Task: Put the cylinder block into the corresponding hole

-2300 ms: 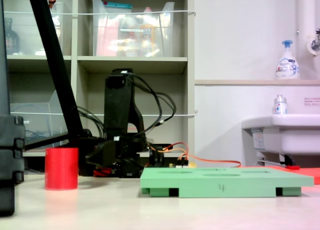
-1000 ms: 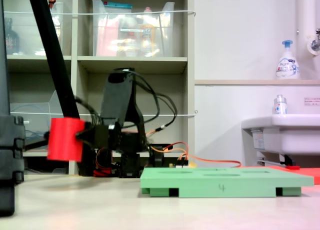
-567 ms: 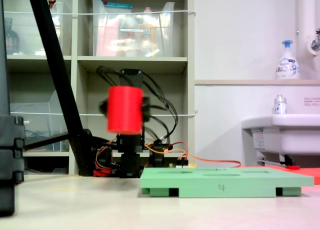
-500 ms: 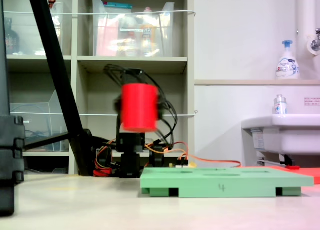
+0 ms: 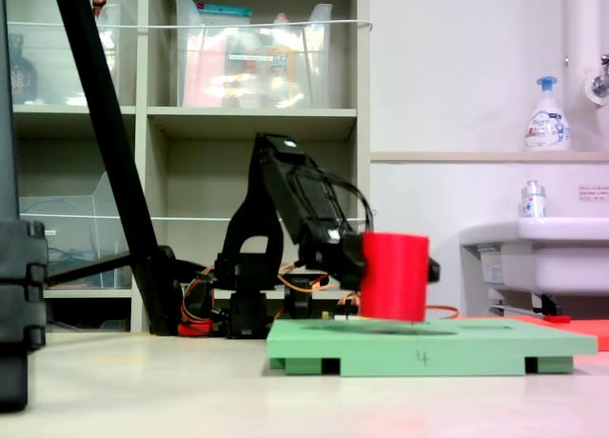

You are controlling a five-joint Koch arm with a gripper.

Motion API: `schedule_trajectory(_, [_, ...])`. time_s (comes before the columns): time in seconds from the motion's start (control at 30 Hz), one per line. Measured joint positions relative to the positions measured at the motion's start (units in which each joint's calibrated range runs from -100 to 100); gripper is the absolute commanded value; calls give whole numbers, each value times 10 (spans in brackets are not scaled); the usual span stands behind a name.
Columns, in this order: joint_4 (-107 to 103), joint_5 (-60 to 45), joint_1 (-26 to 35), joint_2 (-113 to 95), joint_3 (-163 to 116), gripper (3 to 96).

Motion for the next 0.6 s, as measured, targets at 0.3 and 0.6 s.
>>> schedule_trajectory(0.3, [0, 0, 14, 111, 87, 245])
schedule_trajectory(0.6, [0, -1, 18, 156, 89, 355])
